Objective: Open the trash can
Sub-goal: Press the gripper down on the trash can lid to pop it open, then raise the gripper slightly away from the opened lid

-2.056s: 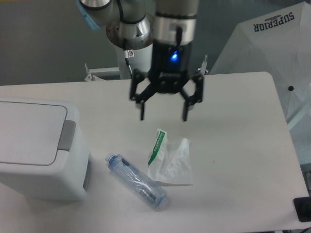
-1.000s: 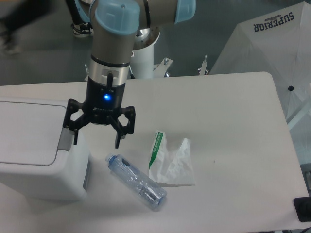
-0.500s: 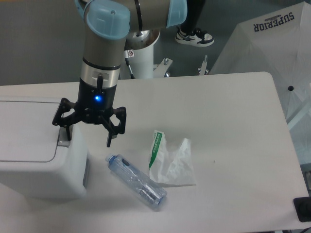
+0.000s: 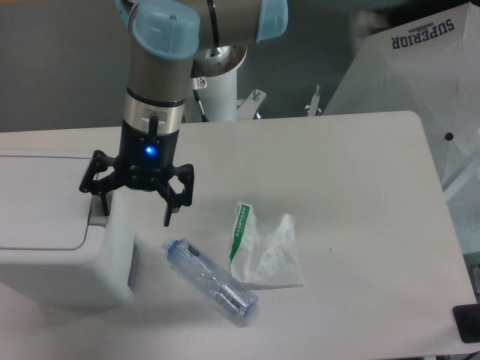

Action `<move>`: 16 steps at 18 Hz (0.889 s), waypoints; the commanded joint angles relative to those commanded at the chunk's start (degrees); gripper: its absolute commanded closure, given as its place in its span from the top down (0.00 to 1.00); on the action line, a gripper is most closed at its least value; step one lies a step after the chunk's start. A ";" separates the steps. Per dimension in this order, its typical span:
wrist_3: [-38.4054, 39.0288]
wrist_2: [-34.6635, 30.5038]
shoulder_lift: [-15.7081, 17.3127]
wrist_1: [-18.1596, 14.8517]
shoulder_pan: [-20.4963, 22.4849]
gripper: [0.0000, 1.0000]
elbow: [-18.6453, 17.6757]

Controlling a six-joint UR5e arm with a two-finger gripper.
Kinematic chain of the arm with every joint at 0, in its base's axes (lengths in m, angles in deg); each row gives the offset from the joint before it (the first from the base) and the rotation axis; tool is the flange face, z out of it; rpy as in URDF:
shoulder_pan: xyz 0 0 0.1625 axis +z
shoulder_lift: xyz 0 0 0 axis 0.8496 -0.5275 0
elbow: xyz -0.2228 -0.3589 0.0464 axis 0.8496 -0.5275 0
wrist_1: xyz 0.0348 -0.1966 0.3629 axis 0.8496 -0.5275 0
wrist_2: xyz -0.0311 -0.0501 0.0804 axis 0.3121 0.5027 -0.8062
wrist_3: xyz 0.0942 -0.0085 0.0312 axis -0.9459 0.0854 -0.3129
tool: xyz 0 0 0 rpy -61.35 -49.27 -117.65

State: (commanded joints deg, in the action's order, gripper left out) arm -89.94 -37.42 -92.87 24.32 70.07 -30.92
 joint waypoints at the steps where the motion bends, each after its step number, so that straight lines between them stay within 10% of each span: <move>1: 0.00 0.00 0.00 0.00 0.00 1.00 0.00; 16: -0.96 0.00 1.05 0.00 5.53 1.00 4.39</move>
State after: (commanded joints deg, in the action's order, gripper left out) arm -90.90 -37.42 -91.81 24.32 75.60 -26.53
